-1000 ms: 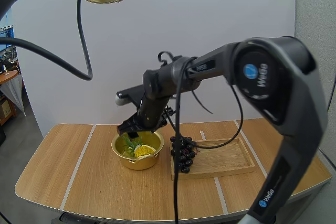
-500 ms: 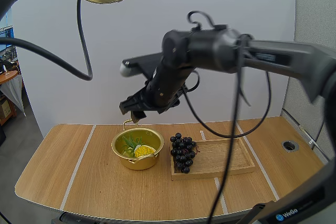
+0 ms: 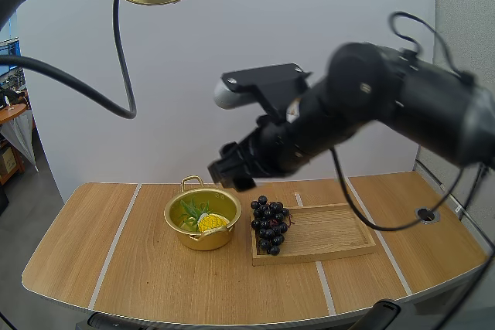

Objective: Open the pot, put the pineapple inside, and close it

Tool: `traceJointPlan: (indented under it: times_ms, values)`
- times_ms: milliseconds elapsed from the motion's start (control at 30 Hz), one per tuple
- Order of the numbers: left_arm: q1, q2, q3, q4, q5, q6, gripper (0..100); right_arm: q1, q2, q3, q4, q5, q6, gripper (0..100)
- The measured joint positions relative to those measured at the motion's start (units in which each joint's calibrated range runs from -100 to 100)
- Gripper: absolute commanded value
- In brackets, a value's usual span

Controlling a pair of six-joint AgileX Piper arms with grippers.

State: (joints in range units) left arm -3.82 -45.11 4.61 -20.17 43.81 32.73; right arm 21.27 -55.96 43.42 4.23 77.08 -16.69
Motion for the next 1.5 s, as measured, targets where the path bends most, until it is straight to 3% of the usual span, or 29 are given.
traceJointPlan:
  times_ms: [367,400,467,600,833,1500]
  values:
    - [0.00,0.00,0.00,0.00,0.00,0.00,0,0.00,-18.44,8.25,-3.68,6.21,0.00,100]
    - [0.00,0.00,0.00,0.00,0.00,0.00,0,-0.09,-19.34,8.87,-3.68,6.70,0.00,94]
    - [0.00,0.00,0.00,0.00,0.00,0.00,0,-0.55,-20.68,9.82,-3.68,7.81,0.00,68]
    - [0.00,0.00,0.00,0.00,0.00,0.00,0,-2.34,-24.10,13.19,-3.32,9.54,0.00,0]
    - [0.00,0.00,0.00,0.00,0.00,0.00,0,-5.72,-31.04,17.32,0.22,12.21,-0.10,0]
    - [0.00,0.00,0.00,0.00,0.00,0.00,0,-6.00,-35.62,17.32,0.56,17.14,-0.10,0]
